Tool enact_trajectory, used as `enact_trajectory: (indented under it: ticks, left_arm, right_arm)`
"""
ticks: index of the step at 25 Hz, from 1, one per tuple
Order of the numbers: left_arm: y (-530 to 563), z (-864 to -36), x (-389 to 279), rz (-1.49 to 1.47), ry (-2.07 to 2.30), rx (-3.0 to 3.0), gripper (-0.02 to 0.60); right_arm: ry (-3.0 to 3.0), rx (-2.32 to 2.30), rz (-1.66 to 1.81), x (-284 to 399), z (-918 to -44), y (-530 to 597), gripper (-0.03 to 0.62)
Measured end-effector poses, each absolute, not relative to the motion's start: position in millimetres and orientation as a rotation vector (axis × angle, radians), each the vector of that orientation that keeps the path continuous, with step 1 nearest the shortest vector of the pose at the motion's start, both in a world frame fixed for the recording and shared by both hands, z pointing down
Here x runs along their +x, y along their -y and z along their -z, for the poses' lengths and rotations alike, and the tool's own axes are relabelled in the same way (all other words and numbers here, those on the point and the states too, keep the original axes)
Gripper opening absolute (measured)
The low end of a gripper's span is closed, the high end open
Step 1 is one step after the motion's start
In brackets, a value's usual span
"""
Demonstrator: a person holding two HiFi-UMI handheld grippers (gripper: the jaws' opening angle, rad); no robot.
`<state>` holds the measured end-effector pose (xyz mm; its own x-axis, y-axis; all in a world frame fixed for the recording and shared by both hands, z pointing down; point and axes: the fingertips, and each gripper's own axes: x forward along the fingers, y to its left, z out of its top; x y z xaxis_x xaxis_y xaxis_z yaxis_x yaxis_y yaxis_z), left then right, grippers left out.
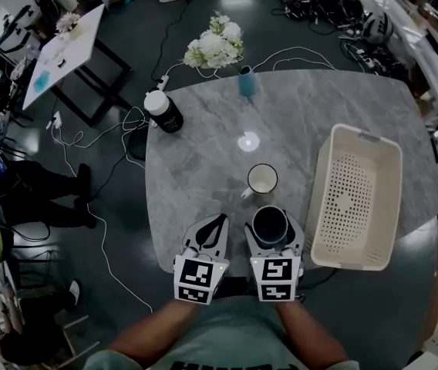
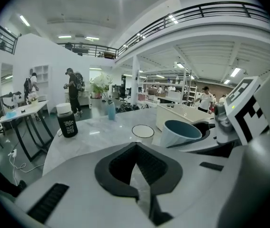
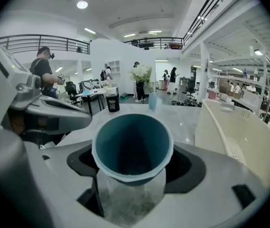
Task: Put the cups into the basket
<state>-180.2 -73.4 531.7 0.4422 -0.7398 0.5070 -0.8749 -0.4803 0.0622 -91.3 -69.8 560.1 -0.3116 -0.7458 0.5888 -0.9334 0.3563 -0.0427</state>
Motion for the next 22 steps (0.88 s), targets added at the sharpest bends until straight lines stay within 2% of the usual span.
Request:
enact_trajectory:
  ticks: [12,22]
  left_arm:
    - [69,-477,-164,-0.495,1.434,2.412,0.008]
    - [81,-451,-86,-0.437,1.35,2.507,0.008]
  right_arm:
    - [2.265,1.469,-0.428,-89,-473,73,0.387]
    - [2.263,1.533,-0.375,-26,-441,81,0.387]
